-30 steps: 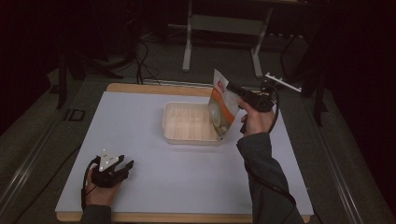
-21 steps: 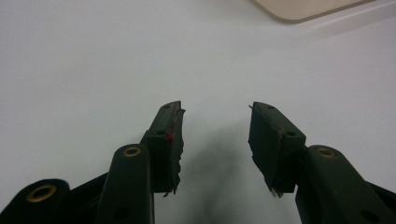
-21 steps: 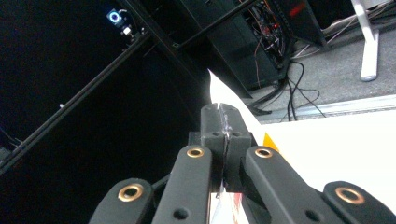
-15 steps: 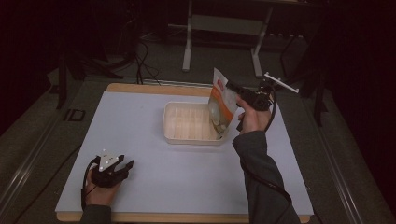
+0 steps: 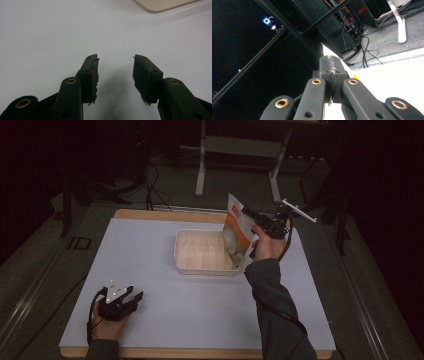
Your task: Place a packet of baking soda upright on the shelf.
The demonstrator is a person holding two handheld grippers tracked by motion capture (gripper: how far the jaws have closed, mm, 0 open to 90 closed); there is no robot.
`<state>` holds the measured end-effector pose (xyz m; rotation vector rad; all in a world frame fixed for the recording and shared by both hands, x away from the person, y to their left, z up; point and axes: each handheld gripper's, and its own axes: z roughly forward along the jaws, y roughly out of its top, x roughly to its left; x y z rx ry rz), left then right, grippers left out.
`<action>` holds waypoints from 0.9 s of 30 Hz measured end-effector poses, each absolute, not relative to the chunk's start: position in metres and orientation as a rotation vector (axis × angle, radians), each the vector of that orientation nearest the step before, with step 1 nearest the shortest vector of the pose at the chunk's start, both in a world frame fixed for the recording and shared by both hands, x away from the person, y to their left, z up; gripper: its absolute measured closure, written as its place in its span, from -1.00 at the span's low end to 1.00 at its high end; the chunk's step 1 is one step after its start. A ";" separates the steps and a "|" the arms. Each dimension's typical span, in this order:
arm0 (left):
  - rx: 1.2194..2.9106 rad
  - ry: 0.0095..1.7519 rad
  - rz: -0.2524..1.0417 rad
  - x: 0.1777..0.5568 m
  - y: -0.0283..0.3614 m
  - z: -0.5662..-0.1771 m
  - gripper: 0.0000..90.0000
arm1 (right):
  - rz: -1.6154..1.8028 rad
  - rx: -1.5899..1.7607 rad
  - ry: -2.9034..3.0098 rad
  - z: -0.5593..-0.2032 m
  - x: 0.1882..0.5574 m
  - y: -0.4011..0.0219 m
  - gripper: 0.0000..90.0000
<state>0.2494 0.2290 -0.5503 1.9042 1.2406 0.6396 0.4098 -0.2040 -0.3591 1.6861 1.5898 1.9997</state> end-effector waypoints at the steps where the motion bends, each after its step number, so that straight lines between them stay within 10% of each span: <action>1: 1.905 1.240 0.640 0.249 0.229 -0.550 0.22 | 2.004 1.688 1.586 -0.359 0.410 -0.204 1.00; 27: 1.901 1.238 0.641 0.249 0.230 -0.550 0.21 | 2.055 1.754 1.561 -0.365 0.419 -0.174 1.00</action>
